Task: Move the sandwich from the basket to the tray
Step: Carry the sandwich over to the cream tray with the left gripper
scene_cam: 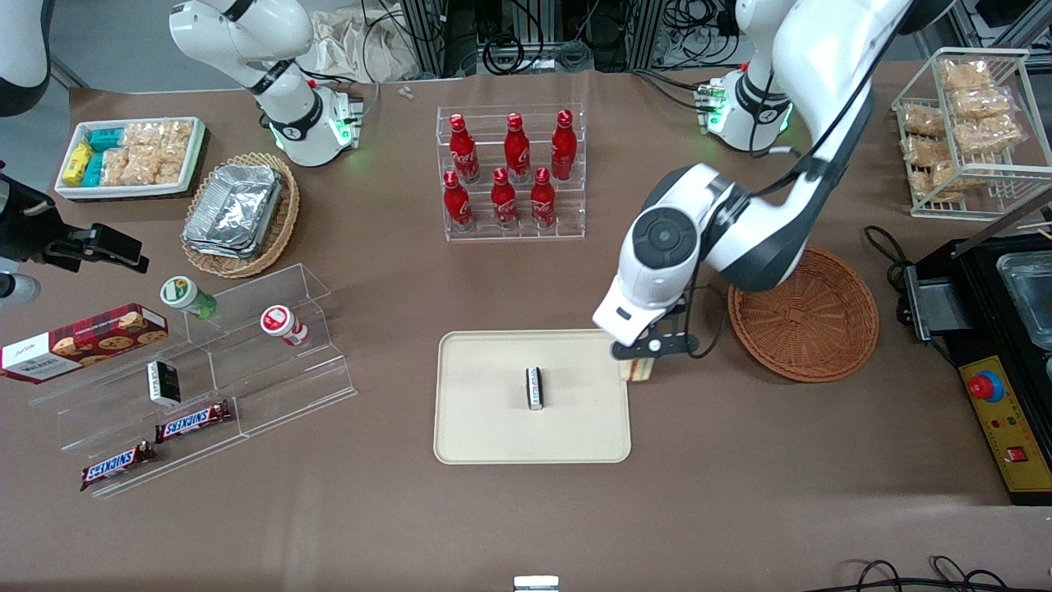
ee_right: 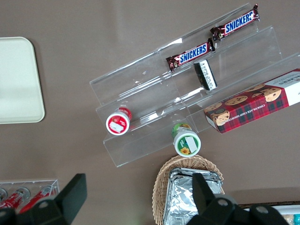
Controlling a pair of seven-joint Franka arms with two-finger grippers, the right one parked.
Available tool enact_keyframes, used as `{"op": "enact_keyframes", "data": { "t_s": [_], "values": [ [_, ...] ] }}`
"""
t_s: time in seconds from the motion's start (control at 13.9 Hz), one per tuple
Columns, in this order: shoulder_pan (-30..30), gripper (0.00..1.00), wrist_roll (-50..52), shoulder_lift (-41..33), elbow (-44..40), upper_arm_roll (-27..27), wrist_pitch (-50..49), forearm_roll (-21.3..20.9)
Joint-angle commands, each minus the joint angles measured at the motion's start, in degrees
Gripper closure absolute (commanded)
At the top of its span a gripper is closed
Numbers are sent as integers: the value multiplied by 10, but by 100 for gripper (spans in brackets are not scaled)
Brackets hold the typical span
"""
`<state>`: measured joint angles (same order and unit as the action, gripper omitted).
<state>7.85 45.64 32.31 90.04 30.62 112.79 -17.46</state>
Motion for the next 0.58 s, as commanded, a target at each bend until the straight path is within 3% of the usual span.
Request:
{"op": "enact_keyframes", "data": {
  "t_s": [0.0,0.29,0.5],
  "values": [
    [26,100,12,79,-97,-1,-7,-37],
    [41,100,13,159,-159,-3,8,-75],
    [45,100,17,175,-161,-7,10,-92]
  ]
}}
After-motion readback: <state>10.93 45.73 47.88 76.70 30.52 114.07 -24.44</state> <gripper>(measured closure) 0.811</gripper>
